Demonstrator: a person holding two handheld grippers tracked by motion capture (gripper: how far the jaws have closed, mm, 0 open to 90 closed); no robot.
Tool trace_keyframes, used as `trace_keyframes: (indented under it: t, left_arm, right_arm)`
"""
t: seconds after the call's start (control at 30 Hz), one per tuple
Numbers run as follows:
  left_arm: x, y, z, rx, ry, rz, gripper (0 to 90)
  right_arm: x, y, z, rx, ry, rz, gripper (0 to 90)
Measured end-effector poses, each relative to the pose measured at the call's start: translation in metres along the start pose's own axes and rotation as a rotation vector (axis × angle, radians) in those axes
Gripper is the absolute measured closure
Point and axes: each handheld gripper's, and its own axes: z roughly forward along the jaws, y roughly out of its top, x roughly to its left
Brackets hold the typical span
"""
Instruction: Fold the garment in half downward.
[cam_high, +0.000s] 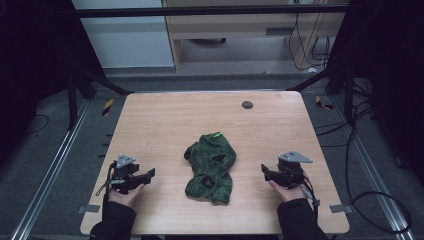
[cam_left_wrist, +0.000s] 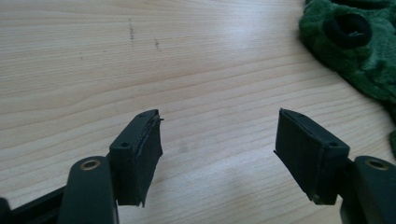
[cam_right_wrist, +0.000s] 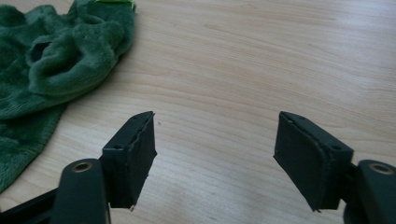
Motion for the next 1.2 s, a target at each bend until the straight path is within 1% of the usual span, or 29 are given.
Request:
trace_keyframes:
  t: [0.1,0.13,0.27,0.37,0.47,0.5,0.67,0.7,0.73,0.8,0.83,0.87,0.9,1.03,1.07,1.2]
  left_arm:
    - [-0.005,0.001,-0.002,-0.004,-0.007,0.012,32.1]
    - [-0.007,0.001,-0.002,-0.008,-0.012,0.014,32.5]
    - [-0.013,0.001,-0.003,-0.012,-0.031,0.027,33.9]
    - [-0.017,0.003,-0.003,-0.01,-0.045,0.039,34.1]
    - [-0.019,0.004,-0.004,-0.008,-0.052,0.043,34.2]
    - [-0.02,0.004,-0.005,-0.006,-0.053,0.044,34.3]
    - [-0.021,0.009,-0.007,-0.019,-0.054,0.049,35.2]
    - [-0.022,0.012,-0.007,-0.025,-0.053,0.049,35.2]
    - [-0.022,0.012,-0.007,-0.025,-0.053,0.049,35.3]
    - [-0.023,0.018,-0.008,-0.033,-0.063,0.05,35.5]
    - [-0.024,0.021,-0.009,-0.041,-0.066,0.05,35.8]
    - [-0.024,0.021,-0.009,-0.041,-0.066,0.05,36.1]
    - [-0.024,0.023,-0.009,-0.045,-0.071,0.049,36.0]
    - [-0.027,0.033,-0.008,-0.056,-0.076,0.058,36.3]
    - [-0.027,0.033,-0.008,-0.056,-0.076,0.058,36.5]
    - [-0.03,0.043,-0.006,-0.06,-0.085,0.071,36.8]
  right_arm:
    - [0.004,0.0,-0.001,0.008,0.034,-0.006,32.7]
    - [0.005,0.0,-0.001,0.005,0.037,-0.017,33.6]
    - [0.01,0.001,-0.004,0.003,0.064,-0.015,38.1]
    - [0.013,0.004,-0.005,-0.004,0.076,-0.025,40.1]
    - [0.015,0.009,-0.005,-0.019,0.087,-0.019,42.0]
    - [0.015,0.01,-0.006,-0.022,0.094,-0.025,42.1]
    - [0.015,0.013,-0.007,-0.026,0.104,-0.019,43.8]
    - [0.016,0.016,-0.008,-0.026,0.107,-0.022,44.4]
    - [0.016,0.017,-0.008,-0.028,0.112,-0.019,44.6]
    - [0.016,0.021,-0.009,-0.031,0.131,-0.017,45.2]
    - [0.017,0.023,-0.009,-0.032,0.135,-0.02,45.4]
    - [0.017,0.023,-0.009,-0.032,0.135,-0.02,45.4]
    - [0.018,0.029,-0.009,-0.034,0.143,-0.026,45.7]
    - [0.02,0.039,-0.009,-0.047,0.16,-0.023,46.1]
    - [0.021,0.041,-0.01,-0.051,0.166,-0.015,46.4]
    - [0.023,0.047,-0.01,-0.064,0.172,-0.027,47.6]
